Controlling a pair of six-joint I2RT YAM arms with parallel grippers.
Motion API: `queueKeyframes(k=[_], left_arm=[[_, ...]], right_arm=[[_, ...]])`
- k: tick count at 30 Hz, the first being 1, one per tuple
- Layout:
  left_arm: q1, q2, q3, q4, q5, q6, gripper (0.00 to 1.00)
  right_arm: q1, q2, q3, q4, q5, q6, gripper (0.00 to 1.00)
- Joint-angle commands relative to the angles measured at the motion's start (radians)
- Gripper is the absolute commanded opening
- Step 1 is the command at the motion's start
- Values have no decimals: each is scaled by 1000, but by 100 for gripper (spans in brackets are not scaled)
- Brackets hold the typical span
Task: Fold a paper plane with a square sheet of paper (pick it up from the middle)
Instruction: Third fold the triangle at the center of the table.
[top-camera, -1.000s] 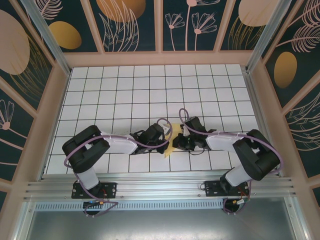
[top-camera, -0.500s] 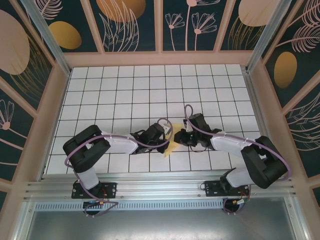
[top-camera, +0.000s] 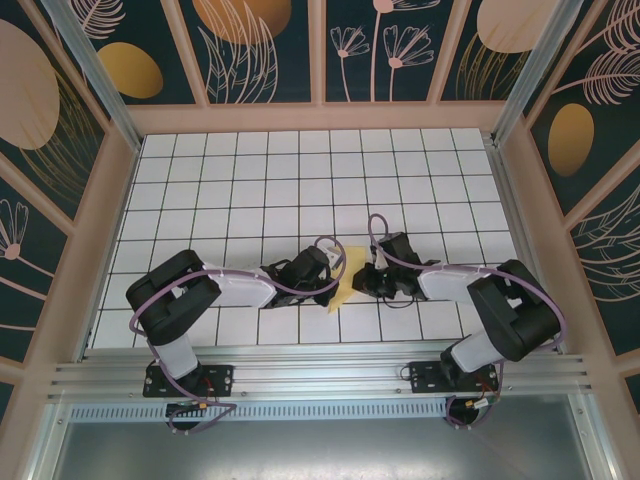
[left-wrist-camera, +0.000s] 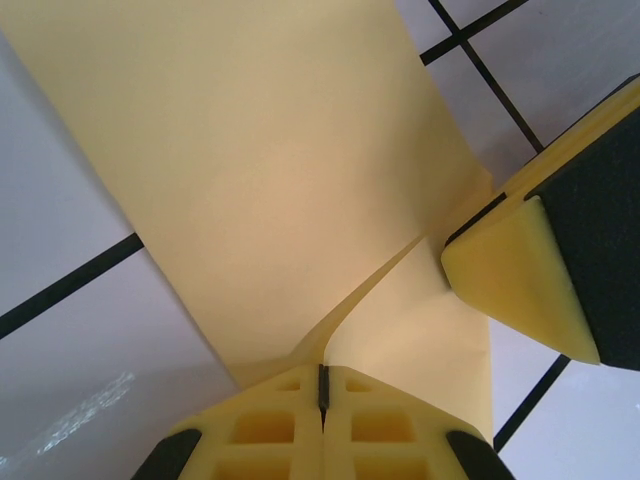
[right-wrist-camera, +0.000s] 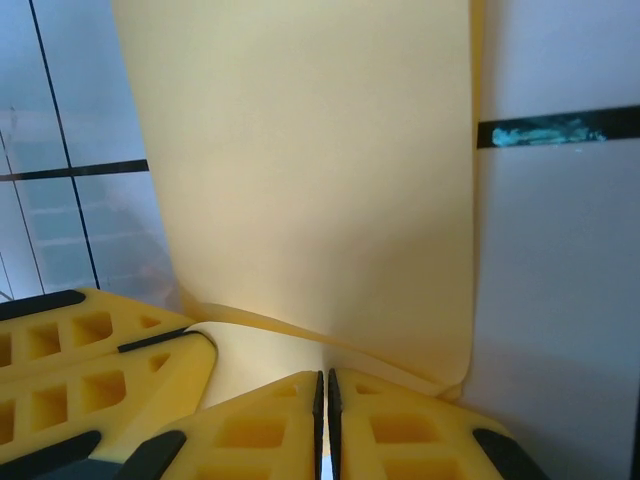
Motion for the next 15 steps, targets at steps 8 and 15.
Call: queueKeyframes(k=[8,15], left_arm=[[5,26,-6,-73,-23,21,1],[5,27,-3,-72,-19,23,1]], right_arm=[[-67,-77,10,-13,-17,-9,15],[-77,1,-14,43,-34,-3,14]])
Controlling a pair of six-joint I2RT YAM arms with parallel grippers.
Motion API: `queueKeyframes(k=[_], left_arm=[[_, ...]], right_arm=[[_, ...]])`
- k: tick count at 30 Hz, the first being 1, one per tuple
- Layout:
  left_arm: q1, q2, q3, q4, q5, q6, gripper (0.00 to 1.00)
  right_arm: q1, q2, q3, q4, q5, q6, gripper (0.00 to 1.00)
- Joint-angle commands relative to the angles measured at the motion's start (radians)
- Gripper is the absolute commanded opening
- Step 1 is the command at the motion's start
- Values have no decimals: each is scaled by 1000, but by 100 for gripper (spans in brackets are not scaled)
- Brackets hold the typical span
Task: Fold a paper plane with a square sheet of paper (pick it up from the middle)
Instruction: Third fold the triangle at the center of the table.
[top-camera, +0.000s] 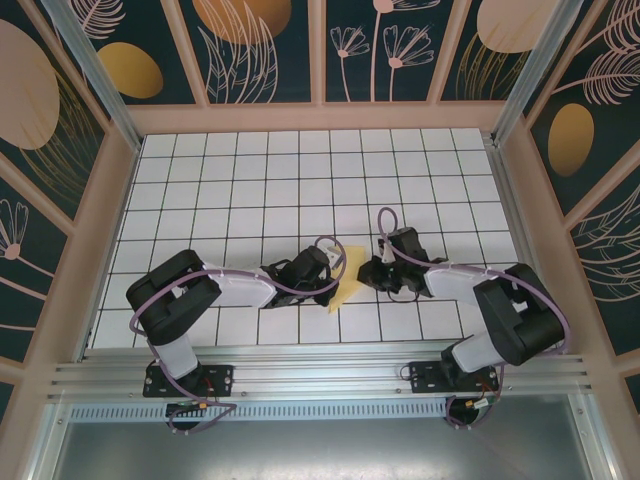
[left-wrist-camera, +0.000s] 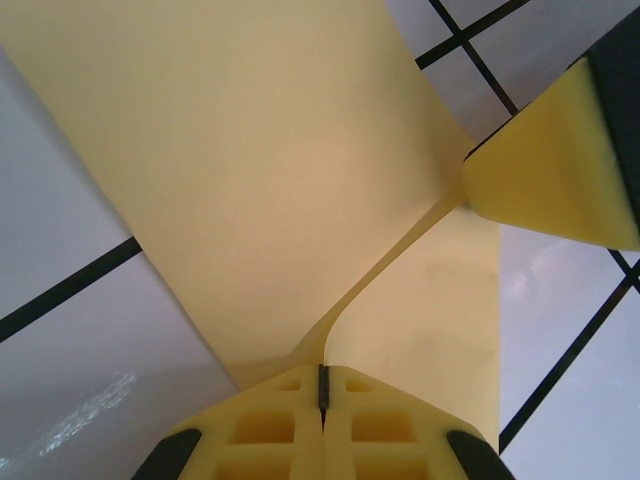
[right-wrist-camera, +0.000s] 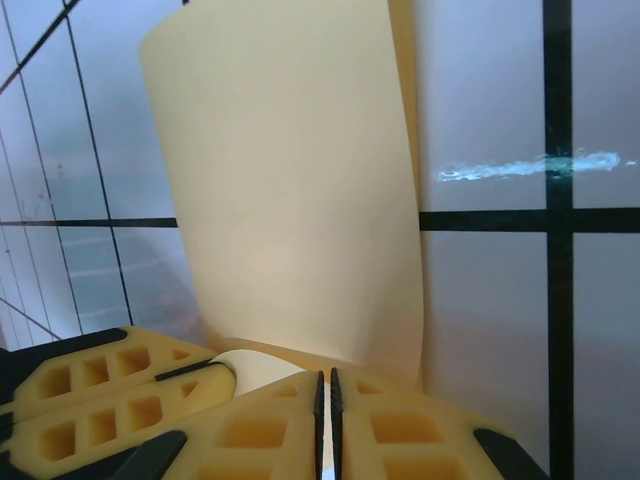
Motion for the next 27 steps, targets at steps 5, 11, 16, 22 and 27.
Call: queueKeyframes(k=[5,11,16,22,27], left_arm=[[4,28,-7,-72,-15,21,1],[4,21,-12,-73,-16,18,1],[5,20,-11,-72,-18,16,1],[5,21,-10,-72,-20,15,1],[4,19,-11,-68,-19,9,1]], right_arm=[[-11,67,-22,3,45,-7,13],[-18,-28,2,-30,37,-16,13],[-42,2,-13,-4,17,-19,14],[-42,45,-24,8,21,-20,14],[-42,-64,9,-64,38,-29,14]])
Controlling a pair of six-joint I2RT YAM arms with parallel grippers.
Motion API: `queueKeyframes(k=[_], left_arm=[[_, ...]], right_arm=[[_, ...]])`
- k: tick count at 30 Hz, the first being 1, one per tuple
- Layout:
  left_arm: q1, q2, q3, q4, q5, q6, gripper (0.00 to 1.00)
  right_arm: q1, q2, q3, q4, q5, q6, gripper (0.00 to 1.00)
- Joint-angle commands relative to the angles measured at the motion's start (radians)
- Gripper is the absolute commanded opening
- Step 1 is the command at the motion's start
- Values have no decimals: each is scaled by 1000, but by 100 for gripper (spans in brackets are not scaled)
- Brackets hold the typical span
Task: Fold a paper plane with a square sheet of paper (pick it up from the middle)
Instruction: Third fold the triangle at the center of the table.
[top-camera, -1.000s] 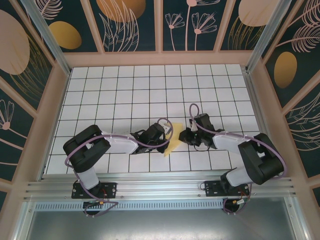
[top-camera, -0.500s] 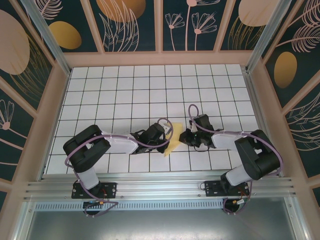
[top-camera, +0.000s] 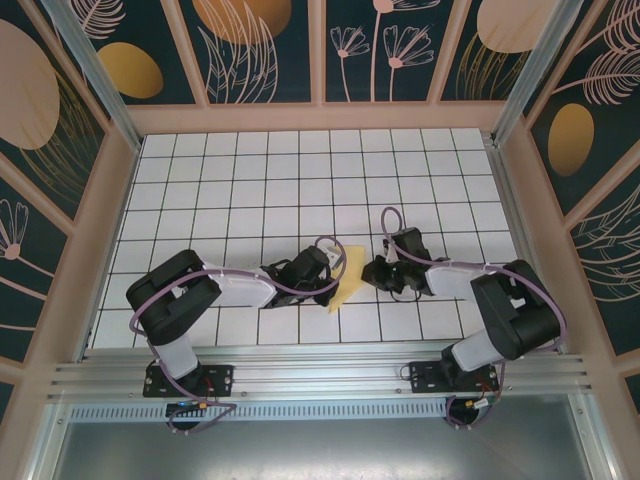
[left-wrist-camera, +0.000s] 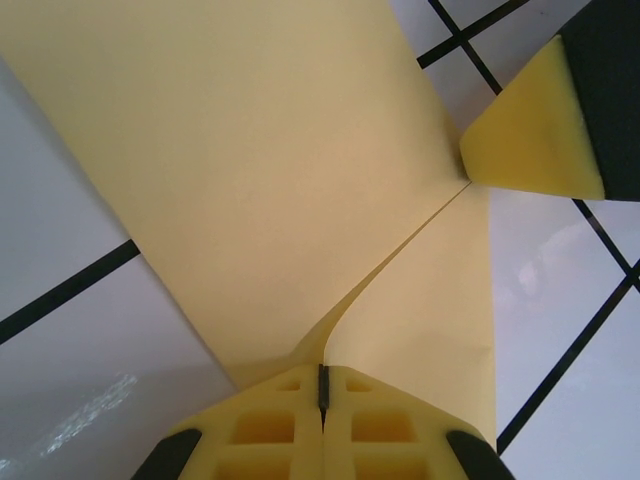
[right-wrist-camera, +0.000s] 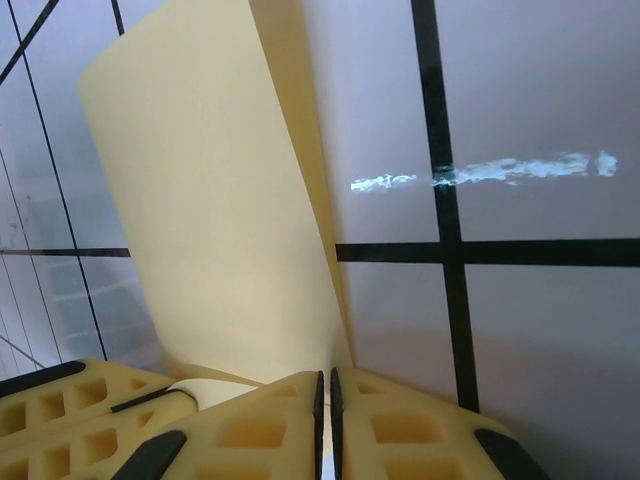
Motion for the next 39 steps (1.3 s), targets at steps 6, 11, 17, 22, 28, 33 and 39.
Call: queueKeyframes(k=[6,11,17,22,28,33,39], left_arm=[[5,17,-10,-65,-12,9,1],[5,22,-2,-69,-9,14,2],[4,25,6,-76,-12,15,1],[4,25,7,-77,-12,14,1],[5,36,9,-76,-11,7,1],[5,40,9,-78,-12,10,1],[5,41,0,-68,-8,11,0]], right_arm=[[69,-162,-25,3,-22,60,15],[170,-140,-58,110,-11,150,14],[213,-88,-90,189,2,208,14],[232,-48,-98,220,4,213,14],[232,3,-104,261,2,204,14],[230,2,-100,237,15,193,14],[232,-87,-101,194,19,193,15]])
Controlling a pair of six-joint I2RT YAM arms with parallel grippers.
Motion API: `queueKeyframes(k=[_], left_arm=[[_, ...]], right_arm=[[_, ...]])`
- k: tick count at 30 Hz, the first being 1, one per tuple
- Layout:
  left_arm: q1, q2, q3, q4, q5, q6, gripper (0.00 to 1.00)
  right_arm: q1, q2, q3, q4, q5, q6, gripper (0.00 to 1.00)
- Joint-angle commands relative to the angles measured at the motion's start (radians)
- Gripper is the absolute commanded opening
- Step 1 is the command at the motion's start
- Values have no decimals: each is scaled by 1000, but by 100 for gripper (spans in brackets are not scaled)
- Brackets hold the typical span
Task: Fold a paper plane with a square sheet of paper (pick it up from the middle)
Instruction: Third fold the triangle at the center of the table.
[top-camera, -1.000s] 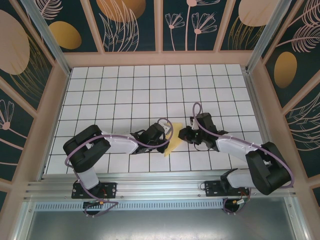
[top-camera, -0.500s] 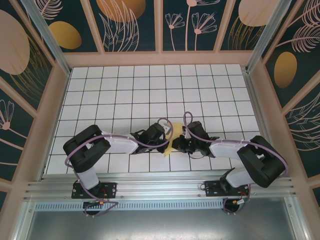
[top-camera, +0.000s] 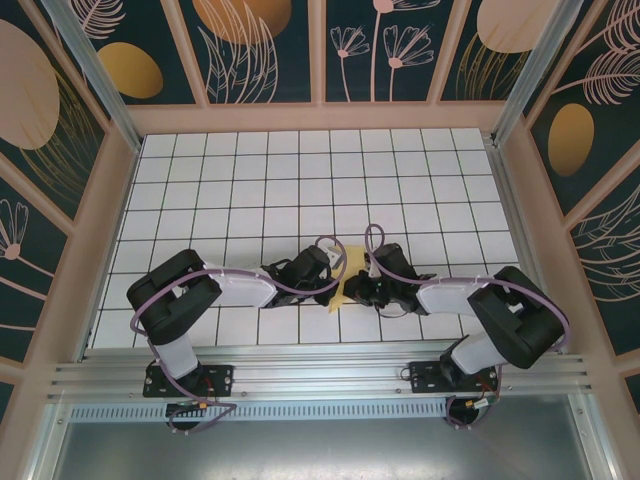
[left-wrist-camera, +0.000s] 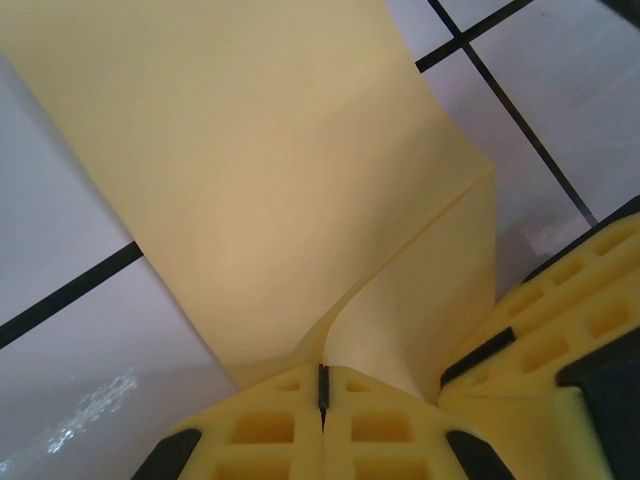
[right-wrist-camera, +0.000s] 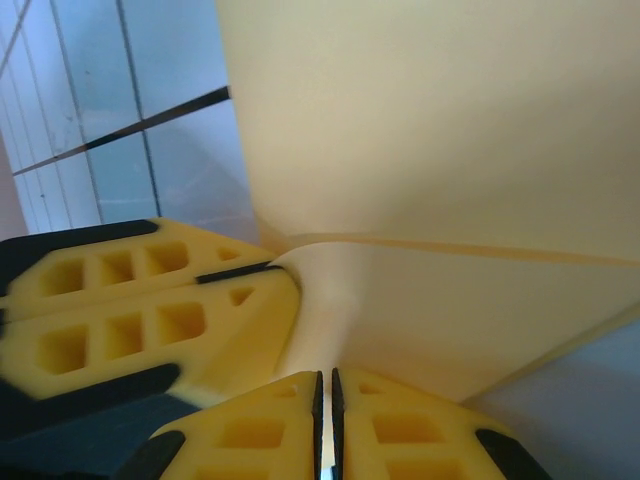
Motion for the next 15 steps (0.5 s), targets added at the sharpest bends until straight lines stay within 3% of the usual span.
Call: queueKeyframes(k=[1,15], left_arm=[[4,37,-6,-61,-2,12,0],[8,85,3,-15,64,1,0]], right_arm=[[8,-63,-12,-6,5,1,14],[62,-74,-85,108,22,90,14]])
